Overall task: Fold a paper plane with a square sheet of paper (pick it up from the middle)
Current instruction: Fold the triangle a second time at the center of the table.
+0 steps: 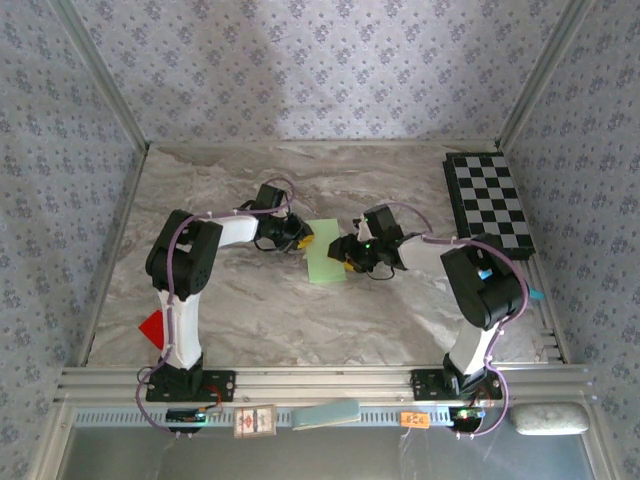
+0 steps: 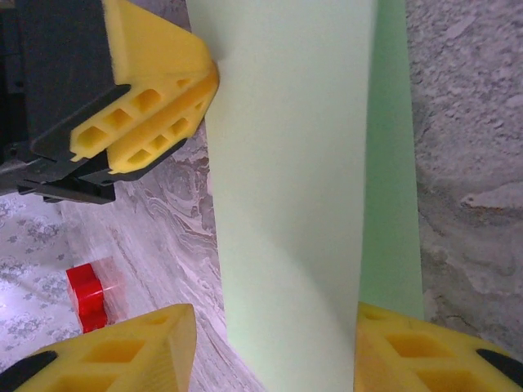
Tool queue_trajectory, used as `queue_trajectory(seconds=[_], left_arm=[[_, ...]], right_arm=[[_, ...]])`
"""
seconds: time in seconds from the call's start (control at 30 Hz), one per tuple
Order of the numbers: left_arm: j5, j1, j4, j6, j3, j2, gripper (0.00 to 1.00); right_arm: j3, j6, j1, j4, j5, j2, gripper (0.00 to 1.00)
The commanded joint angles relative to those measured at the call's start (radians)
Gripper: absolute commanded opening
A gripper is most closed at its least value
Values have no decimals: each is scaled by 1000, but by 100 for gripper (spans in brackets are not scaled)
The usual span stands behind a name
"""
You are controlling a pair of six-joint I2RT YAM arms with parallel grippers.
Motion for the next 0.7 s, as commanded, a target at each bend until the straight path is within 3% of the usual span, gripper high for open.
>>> queue_trajectory(seconds=[0.0, 0.67], left_arm=[[-53, -11, -111, 2, -36, 105, 17], [-48, -11, -96, -2, -42, 107, 17]], right_arm=[[8, 4, -1, 25, -35, 22, 50], [-47, 138, -18, -95, -53, -45, 23]])
